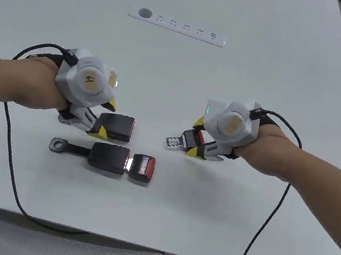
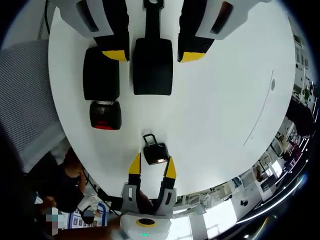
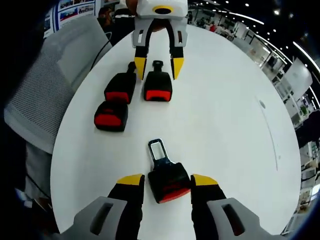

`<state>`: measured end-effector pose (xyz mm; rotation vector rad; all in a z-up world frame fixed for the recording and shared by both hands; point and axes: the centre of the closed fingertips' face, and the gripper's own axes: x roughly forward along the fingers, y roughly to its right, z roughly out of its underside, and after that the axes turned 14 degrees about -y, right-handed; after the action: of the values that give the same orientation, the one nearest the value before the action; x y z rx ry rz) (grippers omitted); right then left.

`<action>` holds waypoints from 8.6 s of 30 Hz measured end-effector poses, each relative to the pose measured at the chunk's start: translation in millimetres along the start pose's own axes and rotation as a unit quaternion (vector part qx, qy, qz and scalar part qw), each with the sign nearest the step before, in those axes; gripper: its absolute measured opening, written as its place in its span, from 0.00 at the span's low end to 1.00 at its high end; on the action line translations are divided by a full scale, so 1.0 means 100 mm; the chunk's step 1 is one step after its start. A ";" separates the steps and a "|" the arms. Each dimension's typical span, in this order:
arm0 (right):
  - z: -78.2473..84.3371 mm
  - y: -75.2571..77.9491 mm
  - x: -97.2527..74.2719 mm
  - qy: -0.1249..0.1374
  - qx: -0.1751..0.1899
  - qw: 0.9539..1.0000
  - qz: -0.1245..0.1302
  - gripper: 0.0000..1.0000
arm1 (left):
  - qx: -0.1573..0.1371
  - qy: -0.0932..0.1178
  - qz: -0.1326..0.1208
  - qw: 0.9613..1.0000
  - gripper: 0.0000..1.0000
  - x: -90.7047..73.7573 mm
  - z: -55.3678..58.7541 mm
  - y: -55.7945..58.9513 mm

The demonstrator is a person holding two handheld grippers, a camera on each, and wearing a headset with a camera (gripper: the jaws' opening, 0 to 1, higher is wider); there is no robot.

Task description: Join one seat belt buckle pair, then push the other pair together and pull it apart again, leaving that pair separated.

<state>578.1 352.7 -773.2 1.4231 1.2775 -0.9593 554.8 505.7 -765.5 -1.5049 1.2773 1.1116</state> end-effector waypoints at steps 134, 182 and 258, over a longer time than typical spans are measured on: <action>-0.90 -0.20 0.34 0.007 0.007 1.000 -0.030 0.29 | 0.017 -0.015 0.008 1.000 0.32 0.21 0.11 -0.01; 0.28 -0.25 0.06 -0.040 0.066 0.997 -0.022 0.34 | 0.028 -0.016 0.001 0.999 0.34 0.15 0.05 0.04; -0.01 -1.02 -0.71 0.164 0.352 0.918 0.086 0.99 | -0.337 0.115 -0.135 0.925 1.00 -0.66 1.44 0.79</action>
<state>467.2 335.6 -719.5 2.2955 1.0457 -1.1509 456.3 651.3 -741.6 -2.3013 0.8144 1.2829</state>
